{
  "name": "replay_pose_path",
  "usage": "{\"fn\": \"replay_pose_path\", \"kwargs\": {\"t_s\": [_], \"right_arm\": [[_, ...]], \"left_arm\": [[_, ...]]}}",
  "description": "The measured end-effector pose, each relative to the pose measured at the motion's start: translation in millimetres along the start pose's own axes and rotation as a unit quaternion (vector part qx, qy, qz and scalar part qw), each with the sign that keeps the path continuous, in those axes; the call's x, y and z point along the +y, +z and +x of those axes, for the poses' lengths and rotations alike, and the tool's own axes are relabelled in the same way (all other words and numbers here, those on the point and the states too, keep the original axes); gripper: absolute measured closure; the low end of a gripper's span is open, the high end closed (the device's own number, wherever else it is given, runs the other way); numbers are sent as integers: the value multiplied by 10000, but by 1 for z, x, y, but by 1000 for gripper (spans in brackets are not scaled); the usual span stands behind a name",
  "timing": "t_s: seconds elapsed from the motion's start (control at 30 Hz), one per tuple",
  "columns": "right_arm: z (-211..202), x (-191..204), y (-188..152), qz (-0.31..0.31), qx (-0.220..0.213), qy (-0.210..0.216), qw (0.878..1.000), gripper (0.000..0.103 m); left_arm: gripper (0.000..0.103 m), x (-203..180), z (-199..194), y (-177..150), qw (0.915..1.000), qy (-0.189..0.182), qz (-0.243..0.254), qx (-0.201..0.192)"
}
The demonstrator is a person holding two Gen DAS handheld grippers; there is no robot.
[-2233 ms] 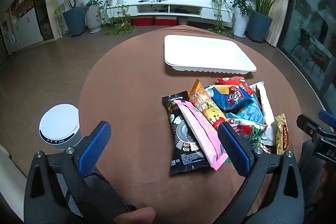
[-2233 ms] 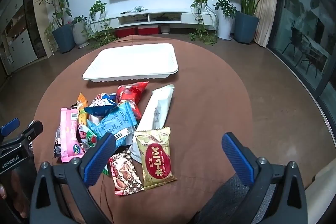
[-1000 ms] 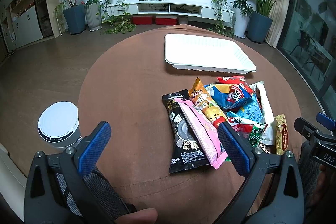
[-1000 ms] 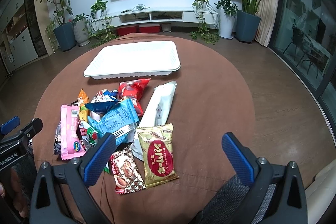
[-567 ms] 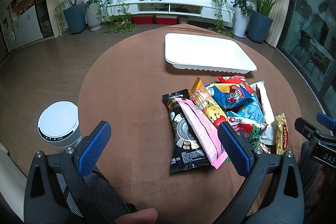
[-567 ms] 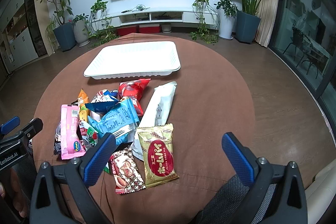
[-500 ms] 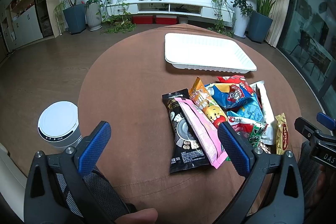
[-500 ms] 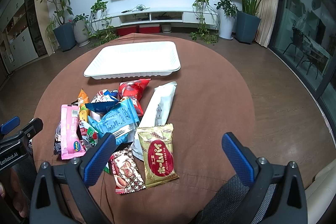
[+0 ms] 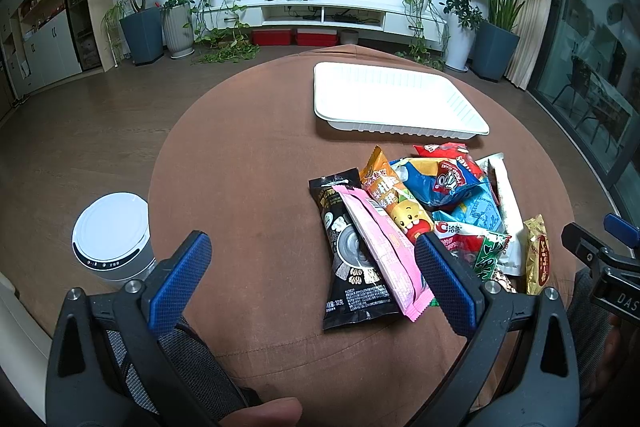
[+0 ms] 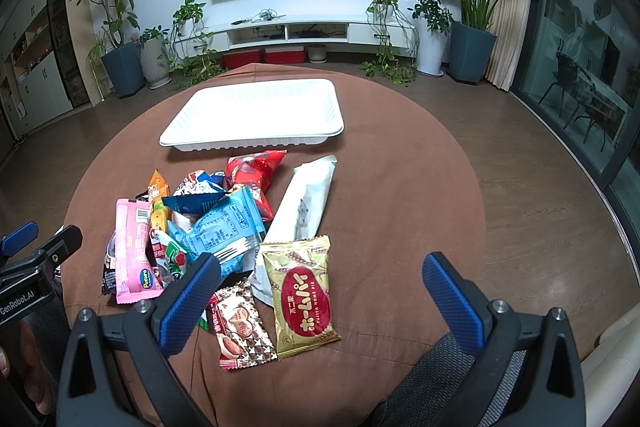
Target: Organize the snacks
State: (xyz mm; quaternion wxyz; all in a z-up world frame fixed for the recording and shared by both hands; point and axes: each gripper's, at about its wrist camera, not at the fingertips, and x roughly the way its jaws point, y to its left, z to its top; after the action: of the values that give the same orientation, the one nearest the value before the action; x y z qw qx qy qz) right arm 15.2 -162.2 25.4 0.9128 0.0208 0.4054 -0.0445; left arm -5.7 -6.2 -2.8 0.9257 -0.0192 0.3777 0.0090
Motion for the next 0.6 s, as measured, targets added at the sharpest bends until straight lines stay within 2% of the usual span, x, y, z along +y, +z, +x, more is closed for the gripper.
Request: {"fn": "replay_pose_path", "kwargs": {"t_s": [0.43, 0.6], "right_arm": [[0, 0, 0, -4, 8, 17, 10000, 0], [1, -3, 1, 86, 66, 200, 9997, 0]], "left_arm": [[0, -2, 4, -2, 10000, 31, 23, 33], [0, 1, 4, -2, 9999, -61, 84, 57]]}}
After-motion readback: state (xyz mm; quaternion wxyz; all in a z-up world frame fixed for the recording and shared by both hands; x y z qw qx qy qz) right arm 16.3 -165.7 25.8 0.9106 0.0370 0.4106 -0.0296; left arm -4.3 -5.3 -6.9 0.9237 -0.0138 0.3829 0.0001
